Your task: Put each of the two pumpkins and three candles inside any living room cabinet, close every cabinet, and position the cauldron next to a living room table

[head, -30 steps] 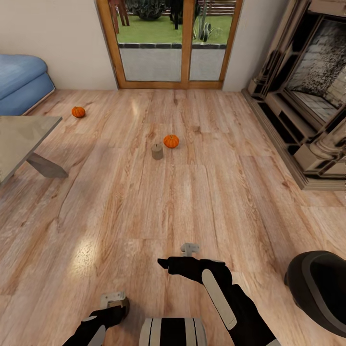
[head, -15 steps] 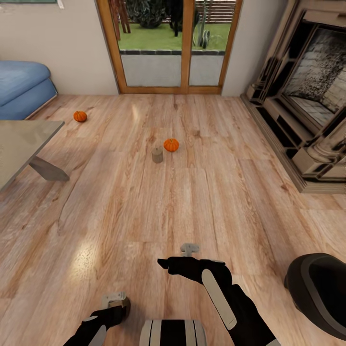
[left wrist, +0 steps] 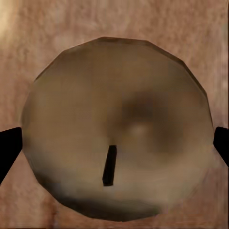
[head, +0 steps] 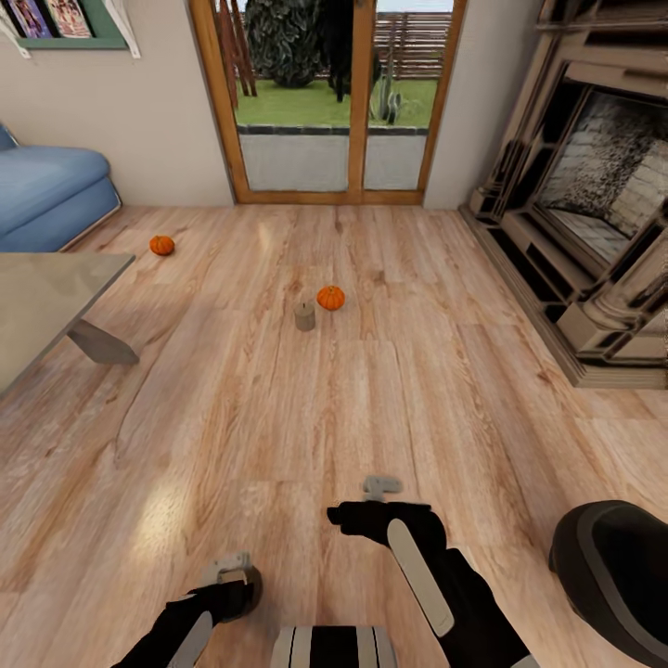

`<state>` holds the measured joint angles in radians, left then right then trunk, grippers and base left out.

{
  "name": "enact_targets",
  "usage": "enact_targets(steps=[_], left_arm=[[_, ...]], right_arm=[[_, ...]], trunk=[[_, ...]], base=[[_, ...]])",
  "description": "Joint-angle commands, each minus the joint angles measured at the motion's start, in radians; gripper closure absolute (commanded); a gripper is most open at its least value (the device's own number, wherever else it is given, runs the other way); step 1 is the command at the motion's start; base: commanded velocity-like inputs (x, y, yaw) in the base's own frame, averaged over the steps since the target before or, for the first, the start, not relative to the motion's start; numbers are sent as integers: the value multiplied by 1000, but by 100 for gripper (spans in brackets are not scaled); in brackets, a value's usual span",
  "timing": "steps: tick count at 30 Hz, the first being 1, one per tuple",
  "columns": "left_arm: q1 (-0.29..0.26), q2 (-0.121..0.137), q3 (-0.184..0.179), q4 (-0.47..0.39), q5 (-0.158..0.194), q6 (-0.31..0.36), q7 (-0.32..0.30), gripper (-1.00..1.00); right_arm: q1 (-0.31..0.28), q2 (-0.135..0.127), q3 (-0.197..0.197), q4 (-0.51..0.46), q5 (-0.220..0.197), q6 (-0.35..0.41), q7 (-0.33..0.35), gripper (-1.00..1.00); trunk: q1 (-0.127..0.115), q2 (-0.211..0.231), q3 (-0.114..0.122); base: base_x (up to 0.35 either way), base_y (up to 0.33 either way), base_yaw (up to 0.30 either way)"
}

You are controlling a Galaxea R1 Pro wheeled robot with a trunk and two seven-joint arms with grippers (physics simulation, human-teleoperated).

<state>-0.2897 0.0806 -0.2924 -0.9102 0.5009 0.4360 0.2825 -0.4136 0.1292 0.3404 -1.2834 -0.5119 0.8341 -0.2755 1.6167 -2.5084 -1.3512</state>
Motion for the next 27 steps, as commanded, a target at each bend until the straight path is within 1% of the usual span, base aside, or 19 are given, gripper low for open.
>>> enact_targets(steps=[1, 3, 4, 7, 8, 9, 10, 11, 14, 16, 21, 27], left_arm=[[0, 3, -1, -35, 9, 41, 10, 100], [0, 6, 13, -76, 13, 82, 10, 100], [0, 7, 27, -92, 14, 103, 10, 100], [0, 8, 117, -123, 16, 196, 7, 100], [0, 8, 178, -130, 16, 251, 5, 100], [0, 8, 204, -135, 17, 278, 4, 100], [0, 8, 222, -146, 17, 307, 4, 100], [0, 8, 238, -172, 16, 351, 4, 100], [0, 6, 253, -210, 12, 408, 8, 100], [0, 4, 255, -219, 8, 418, 9, 100], [0, 9, 258, -232, 9, 426, 10, 100], [-1, 33, 263, -243, 9, 451, 10, 100]], right_arm=[[-1, 2, 3, -5, -12, 17, -71, -100], [-1, 4, 5, -9, -13, 35, -125, -100], [-1, 5, 5, -10, -14, 42, -140, -100], [-1, 6, 6, -10, -16, 53, -161, -100], [-1, 6, 6, -11, -16, 62, -164, -100], [-1, 6, 6, -10, -16, 70, -165, -100], [-1, 6, 6, -11, -16, 78, -165, -100], [-1, 6, 5, -11, -16, 85, -166, -100], [-1, 6, 4, -11, -21, 92, -166, -100], [-1, 6, 4, -13, -22, 93, -165, -100], [-1, 7, 2, -70, -27, 96, -166, -100], [-1, 7, 4, -71, -22, 97, -168, -100]], trunk=[[-1, 0, 3], [-1, 0, 11], [-2, 1, 15], [-3, 1, 26], [-4, 2, 30], [-4, 2, 34], [-5, 2, 38], [-5, 2, 42], [-6, 3, 53], [-7, 3, 61], [-10, 5, 81], [-12, 6, 104]], base=[[0, 0, 0], [0, 0, 0], [0, 0, 0], [0, 0, 0], [0, 0, 0], [0, 0, 0], [0, 0, 0], [0, 0, 0], [0, 0, 0], [0, 0, 0], [0, 0, 0], [0, 0, 0]])
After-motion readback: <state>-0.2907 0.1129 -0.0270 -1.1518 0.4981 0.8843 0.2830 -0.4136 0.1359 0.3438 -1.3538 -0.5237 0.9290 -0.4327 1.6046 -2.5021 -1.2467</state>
